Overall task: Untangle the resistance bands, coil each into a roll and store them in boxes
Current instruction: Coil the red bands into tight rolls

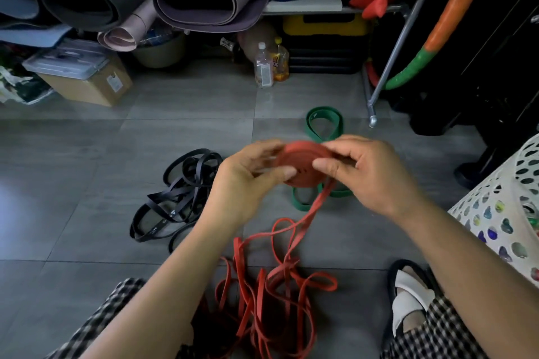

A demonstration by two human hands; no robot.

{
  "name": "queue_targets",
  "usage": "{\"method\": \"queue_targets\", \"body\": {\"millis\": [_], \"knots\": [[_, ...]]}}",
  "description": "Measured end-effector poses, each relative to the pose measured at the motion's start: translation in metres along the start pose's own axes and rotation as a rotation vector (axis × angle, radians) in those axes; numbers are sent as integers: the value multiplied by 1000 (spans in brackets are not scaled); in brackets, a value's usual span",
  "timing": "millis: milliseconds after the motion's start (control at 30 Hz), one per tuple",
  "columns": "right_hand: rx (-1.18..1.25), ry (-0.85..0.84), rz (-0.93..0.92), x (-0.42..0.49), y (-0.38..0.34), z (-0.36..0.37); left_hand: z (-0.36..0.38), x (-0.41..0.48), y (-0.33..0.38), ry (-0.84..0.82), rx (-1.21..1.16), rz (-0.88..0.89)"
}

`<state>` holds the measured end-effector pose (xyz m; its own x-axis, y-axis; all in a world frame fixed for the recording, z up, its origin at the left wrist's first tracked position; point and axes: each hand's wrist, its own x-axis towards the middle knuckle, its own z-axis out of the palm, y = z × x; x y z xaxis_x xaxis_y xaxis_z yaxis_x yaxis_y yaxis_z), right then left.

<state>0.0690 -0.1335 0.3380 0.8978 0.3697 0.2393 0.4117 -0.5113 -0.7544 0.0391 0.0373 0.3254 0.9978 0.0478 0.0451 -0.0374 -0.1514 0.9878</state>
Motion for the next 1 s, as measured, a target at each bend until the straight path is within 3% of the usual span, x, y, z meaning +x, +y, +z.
{"method": "queue_targets", "body": {"millis": [67, 100, 267, 367, 433, 567, 633, 833, 1000], "knots": [[-277, -68, -79, -2, 4, 1, -4, 1, 1, -79, 308, 112], [-261, -76, -82, -3, 4, 3, -4, 1, 2, -88, 329, 126], [537, -8, 173, 1, -5, 4, -4, 4, 9, 98, -145, 21], [677, 47, 248, 2, -4, 8, -4, 4, 9, 132, -392, -52], [581, 44, 208, 2, -5, 6, -3, 1, 8, 73, -392, -110], [-109, -67, -23, 1, 1, -5, -8, 0, 5, -163, 69, -42], [-227, -122, -77, 0, 3, -3, -6, 0, 3, -192, 107, -77], [591, -31, 159, 3, -1, 1, -4, -1, 11, -15, -282, -133], [757, 82, 200, 3, -5, 10, -2, 0, 7, 39, -516, -143]]}}
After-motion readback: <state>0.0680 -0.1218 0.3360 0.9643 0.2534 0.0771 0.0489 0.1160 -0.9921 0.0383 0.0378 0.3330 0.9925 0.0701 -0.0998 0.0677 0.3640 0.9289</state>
